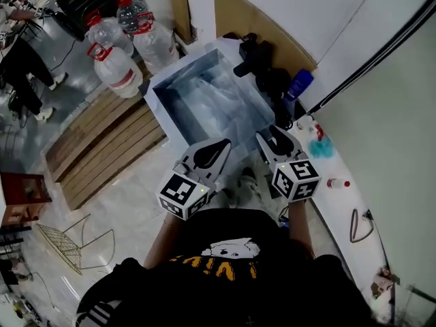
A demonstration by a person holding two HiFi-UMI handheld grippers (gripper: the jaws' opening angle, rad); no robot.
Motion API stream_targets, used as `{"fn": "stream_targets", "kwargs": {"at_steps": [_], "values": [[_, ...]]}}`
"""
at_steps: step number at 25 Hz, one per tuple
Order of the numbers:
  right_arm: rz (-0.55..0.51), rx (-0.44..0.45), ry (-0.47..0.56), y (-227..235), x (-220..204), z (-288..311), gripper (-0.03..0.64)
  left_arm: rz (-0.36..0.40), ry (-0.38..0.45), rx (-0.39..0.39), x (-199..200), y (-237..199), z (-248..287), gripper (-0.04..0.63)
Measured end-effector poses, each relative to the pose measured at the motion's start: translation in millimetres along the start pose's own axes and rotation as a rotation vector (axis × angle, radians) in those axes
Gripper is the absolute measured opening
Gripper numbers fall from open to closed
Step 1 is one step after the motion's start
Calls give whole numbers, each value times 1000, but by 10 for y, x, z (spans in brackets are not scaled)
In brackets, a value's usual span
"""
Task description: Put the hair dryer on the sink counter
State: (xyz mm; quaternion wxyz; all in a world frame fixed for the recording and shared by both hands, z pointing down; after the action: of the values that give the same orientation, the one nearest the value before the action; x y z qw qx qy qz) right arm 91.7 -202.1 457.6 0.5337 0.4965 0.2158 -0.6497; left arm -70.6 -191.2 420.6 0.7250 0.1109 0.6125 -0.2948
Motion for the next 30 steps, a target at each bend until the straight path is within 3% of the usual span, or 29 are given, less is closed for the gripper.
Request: {"fn": "stream_targets", "kwargs": {"at_steps": [10,30], "values": [[77,-22,83,-488,-129,-473,132,-28,0,-64,-221,161,-272,9],[88,44,102,-417,-381,-1322,17,-4,15,-44,-194,1103,-237,9]]}}
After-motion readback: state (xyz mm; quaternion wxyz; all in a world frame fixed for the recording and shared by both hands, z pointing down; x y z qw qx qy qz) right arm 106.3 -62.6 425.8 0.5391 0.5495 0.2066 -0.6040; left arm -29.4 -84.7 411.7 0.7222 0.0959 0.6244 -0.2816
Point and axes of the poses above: the fingertips, and each gripper's own axes: z forward along the fingers, y to its right, x out of its top, the point moved 5 cm from there along -z, backward along the fingers, and after that the axes turned 3 degrees about -y, right-handed, at the moved point
